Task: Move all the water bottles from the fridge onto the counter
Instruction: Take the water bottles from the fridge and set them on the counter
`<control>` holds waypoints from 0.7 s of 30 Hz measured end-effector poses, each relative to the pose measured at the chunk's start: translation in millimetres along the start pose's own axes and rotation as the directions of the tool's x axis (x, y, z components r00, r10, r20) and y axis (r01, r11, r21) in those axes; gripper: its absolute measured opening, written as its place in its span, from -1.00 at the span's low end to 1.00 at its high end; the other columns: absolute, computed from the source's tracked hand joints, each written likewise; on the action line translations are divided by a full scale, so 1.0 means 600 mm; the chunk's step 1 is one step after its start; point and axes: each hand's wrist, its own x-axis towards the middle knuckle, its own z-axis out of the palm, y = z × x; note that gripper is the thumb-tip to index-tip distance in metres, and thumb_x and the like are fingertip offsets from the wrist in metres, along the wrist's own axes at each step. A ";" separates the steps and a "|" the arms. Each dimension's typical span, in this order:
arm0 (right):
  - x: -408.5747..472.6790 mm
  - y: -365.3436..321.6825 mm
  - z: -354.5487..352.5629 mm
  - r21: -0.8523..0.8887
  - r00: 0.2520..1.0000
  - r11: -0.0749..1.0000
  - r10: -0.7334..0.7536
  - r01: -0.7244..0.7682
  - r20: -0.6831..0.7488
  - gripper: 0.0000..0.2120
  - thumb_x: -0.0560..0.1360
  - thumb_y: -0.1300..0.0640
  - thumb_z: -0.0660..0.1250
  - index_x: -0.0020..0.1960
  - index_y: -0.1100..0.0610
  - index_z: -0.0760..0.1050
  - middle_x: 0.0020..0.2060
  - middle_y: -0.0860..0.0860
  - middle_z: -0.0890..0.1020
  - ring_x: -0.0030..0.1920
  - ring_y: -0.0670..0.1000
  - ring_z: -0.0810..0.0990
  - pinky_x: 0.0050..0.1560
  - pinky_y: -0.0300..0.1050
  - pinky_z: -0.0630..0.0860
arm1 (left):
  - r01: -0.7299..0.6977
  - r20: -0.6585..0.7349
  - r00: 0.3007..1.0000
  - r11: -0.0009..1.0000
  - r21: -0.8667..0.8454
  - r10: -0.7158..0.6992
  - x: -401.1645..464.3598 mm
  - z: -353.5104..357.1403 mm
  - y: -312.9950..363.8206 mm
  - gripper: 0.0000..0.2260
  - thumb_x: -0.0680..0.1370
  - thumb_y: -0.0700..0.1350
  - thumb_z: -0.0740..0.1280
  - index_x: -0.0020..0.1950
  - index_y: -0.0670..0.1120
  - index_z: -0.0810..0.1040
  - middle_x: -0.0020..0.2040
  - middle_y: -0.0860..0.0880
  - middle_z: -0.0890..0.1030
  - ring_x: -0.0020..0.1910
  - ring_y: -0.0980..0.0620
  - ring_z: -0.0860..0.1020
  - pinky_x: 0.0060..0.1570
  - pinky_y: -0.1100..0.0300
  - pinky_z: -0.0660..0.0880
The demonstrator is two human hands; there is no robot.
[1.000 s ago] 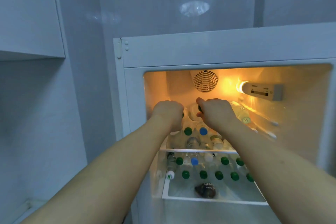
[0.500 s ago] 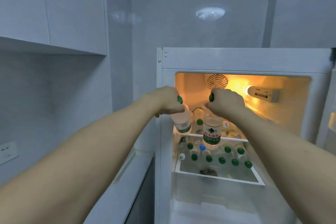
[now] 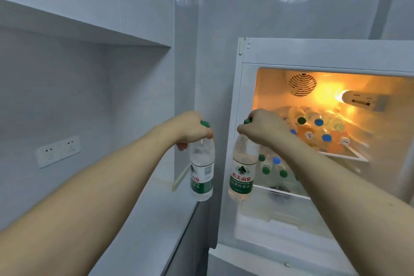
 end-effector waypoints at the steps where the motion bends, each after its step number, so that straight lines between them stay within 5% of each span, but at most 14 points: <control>1: -0.011 -0.017 0.020 0.018 1.000 1.000 -0.022 0.021 0.008 -0.77 0.42 -0.03 0.32 -0.16 0.15 0.51 -0.35 0.02 0.53 -0.29 0.08 0.52 -0.35 -0.15 0.41 | 0.031 -0.007 0.999 1.000 0.002 -0.031 -0.016 0.007 -0.031 -0.69 0.45 0.08 0.37 -0.27 -0.14 0.41 -0.43 -0.09 0.44 -0.55 -0.12 0.52 -0.42 0.19 0.46; 3: -0.026 -0.069 0.083 0.066 0.993 0.995 -0.080 0.074 0.089 -0.79 0.40 0.00 0.32 -0.24 0.15 0.47 -0.40 0.01 0.47 -0.29 0.11 0.47 -0.42 -0.18 0.26 | 0.142 -0.008 0.990 0.990 0.010 -0.142 -0.045 0.031 -0.116 -0.67 0.42 0.08 0.36 -0.35 -0.10 0.35 -0.49 -0.04 0.38 -0.57 -0.10 0.50 -0.42 0.22 0.41; 10: -0.040 -0.133 0.187 0.259 0.977 0.964 -0.104 0.053 0.187 -0.74 0.36 0.03 0.32 -0.37 0.11 0.31 -0.46 -0.01 0.42 -0.37 0.09 0.41 -0.41 -0.18 0.26 | 0.277 -0.098 0.955 0.960 -0.050 -0.281 -0.098 0.090 -0.233 -0.70 0.34 0.12 0.35 -0.37 -0.09 0.41 -0.45 -0.04 0.52 -0.49 -0.10 0.56 -0.39 0.15 0.51; 21: -0.064 -0.256 0.403 0.451 0.890 0.890 -0.259 0.069 0.374 -0.77 0.33 0.00 0.36 -0.24 0.16 0.44 -0.35 0.02 0.53 -0.26 0.12 0.53 -0.35 -0.15 0.33 | 0.597 -0.259 0.740 0.784 -0.173 -0.621 -0.179 0.156 -0.394 -0.68 0.31 0.11 0.36 -0.39 -0.09 0.35 -0.43 -0.01 0.44 -0.41 -0.04 0.43 -0.44 0.22 0.29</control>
